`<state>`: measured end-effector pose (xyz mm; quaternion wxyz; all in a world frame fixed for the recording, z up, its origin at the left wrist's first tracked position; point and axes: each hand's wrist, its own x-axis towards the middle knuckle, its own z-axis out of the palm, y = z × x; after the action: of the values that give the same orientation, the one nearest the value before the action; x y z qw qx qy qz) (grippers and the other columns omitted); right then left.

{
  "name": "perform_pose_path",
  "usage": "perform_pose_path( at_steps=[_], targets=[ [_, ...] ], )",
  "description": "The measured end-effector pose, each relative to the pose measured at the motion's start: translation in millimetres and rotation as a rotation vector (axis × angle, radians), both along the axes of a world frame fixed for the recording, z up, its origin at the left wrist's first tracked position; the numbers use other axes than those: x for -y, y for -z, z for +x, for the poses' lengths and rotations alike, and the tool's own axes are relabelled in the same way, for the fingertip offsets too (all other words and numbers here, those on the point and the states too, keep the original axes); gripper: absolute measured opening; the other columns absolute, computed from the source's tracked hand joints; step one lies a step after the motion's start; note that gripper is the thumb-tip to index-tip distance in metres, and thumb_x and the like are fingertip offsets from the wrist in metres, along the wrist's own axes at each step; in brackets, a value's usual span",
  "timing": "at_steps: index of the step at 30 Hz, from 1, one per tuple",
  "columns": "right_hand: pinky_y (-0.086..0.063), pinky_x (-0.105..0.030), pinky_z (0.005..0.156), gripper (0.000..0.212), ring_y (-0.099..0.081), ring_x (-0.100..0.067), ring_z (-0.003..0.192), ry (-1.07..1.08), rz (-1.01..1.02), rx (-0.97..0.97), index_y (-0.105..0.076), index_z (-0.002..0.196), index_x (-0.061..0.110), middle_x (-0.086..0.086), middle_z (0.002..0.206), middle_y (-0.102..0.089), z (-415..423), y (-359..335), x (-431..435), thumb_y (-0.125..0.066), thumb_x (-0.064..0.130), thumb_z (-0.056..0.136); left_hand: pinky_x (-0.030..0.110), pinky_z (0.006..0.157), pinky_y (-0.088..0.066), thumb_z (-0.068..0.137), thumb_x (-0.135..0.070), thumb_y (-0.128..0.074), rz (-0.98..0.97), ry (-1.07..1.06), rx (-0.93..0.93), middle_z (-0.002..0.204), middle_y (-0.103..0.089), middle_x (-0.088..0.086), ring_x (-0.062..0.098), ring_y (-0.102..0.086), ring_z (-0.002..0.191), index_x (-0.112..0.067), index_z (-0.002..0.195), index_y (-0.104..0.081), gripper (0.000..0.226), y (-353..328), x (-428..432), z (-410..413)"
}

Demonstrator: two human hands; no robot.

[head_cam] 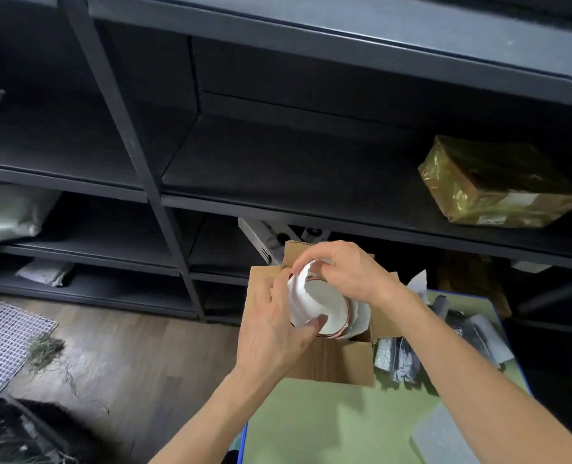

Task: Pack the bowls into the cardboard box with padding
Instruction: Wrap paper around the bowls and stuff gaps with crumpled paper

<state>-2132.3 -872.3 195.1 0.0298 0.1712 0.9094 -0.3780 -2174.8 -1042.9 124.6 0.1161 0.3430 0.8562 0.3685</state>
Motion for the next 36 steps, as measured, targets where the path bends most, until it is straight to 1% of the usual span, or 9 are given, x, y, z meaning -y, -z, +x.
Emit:
perform_pose_path(
  at_steps=[4, 7, 10, 15, 19, 22, 25, 30, 36],
  targets=[
    [-0.049, -0.038, 0.101, 0.035, -0.06, -0.003, 0.11, 0.006, -0.026, 0.062, -0.074, 0.094, 0.045, 0.019, 0.11, -0.07, -5, 10, -11, -0.053, 0.017, 0.097, 0.026, 0.061, -0.039, 0.084, -0.033, -0.061, -0.014, -0.01, -0.013, 0.12, -0.045, -0.011, 0.016, -0.054, 0.087, -0.031, 0.128, -0.04, 0.048, 7, -5, -2],
    [-0.047, -0.035, 0.103, 0.032, -0.057, -0.001, 0.116, -0.022, -0.016, 0.062, -0.073, 0.101, 0.044, 0.021, 0.115, -0.068, -5, 13, -17, -0.055, 0.018, 0.098, 0.032, 0.059, -0.046, 0.086, -0.039, -0.039, 0.028, -0.045, -0.029, 0.114, -0.05, -0.012, 0.015, -0.054, 0.08, -0.031, 0.123, -0.049, 0.039, 3, -2, -3],
    [-0.048, -0.039, 0.097, 0.036, -0.052, -0.009, 0.118, -0.095, 0.228, 0.047, -0.071, 0.113, 0.038, 0.017, 0.117, -0.066, -2, 12, -23, -0.054, 0.011, 0.096, 0.032, 0.058, -0.047, 0.088, -0.03, -0.041, 0.038, -0.059, -0.078, 0.109, -0.053, -0.008, 0.016, -0.053, 0.074, -0.027, 0.12, -0.055, 0.035, 5, 2, -1],
    [-0.052, -0.039, 0.074, 0.035, -0.054, -0.018, 0.1, -0.136, 0.581, 0.064, -0.07, 0.1, 0.037, 0.009, 0.095, -0.065, -3, 16, -24, -0.05, 0.01, 0.09, 0.033, 0.057, -0.049, 0.088, -0.015, -0.057, -0.059, -0.078, -0.062, 0.103, -0.053, -0.008, 0.016, -0.053, 0.069, -0.029, 0.12, -0.054, 0.035, 10, 7, 10],
    [-0.052, -0.039, 0.084, 0.039, -0.063, -0.021, 0.099, -0.187, 0.453, -0.011, -0.074, 0.107, 0.035, 0.004, 0.102, -0.07, -10, 21, -22, -0.053, 0.007, 0.09, 0.031, 0.053, -0.038, 0.076, -0.045, -0.037, -0.083, -0.129, -0.122, 0.092, -0.037, -0.014, 0.018, -0.041, 0.062, -0.03, 0.12, -0.051, 0.048, 0, 6, 18],
    [-0.049, -0.037, 0.09, 0.039, -0.063, -0.021, 0.103, -0.238, 0.394, -0.015, -0.076, 0.108, 0.03, 0.002, 0.108, -0.072, -14, 24, -23, -0.053, 0.004, 0.09, 0.031, 0.053, -0.035, 0.073, -0.047, -0.028, -0.098, -0.137, -0.132, 0.092, -0.038, -0.01, 0.02, -0.04, 0.062, -0.023, 0.123, -0.053, 0.06, -3, 5, 26],
    [-0.048, -0.033, 0.095, 0.041, -0.063, -0.015, 0.108, -0.246, 0.259, -0.076, -0.077, 0.107, 0.027, 0.006, 0.113, -0.072, -12, 29, -25, -0.052, 0.0, 0.09, 0.036, 0.048, -0.041, 0.078, -0.043, -0.037, -0.139, -0.122, -0.177, 0.095, -0.044, -0.004, 0.023, -0.044, 0.062, -0.025, 0.125, -0.048, 0.052, -2, 4, 34],
    [-0.046, -0.029, 0.102, 0.042, -0.062, -0.012, 0.114, -0.22, 0.113, -0.173, -0.078, 0.106, 0.019, 0.005, 0.116, -0.072, -7, 36, -32, -0.052, -0.008, 0.086, 0.042, 0.057, -0.05, 0.075, -0.048, -0.027, -0.142, -0.156, -0.125, 0.107, -0.049, 0.0, 0.027, -0.053, 0.071, -0.022, 0.136, -0.048, 0.069, -8, 0, 45],
    [-0.052, -0.039, 0.09, 0.041, -0.057, -0.016, 0.111, -0.259, 0.331, 0.003, -0.072, 0.109, 0.03, 0.009, 0.116, -0.069, -10, 47, -28, -0.052, 0.001, 0.09, 0.028, 0.053, -0.035, 0.089, -0.029, -0.041, -0.13, -0.211, -0.163, 0.096, -0.041, -0.008, 0.021, -0.046, 0.062, -0.025, 0.128, -0.047, 0.039, -1, -4, 44]
  ],
)
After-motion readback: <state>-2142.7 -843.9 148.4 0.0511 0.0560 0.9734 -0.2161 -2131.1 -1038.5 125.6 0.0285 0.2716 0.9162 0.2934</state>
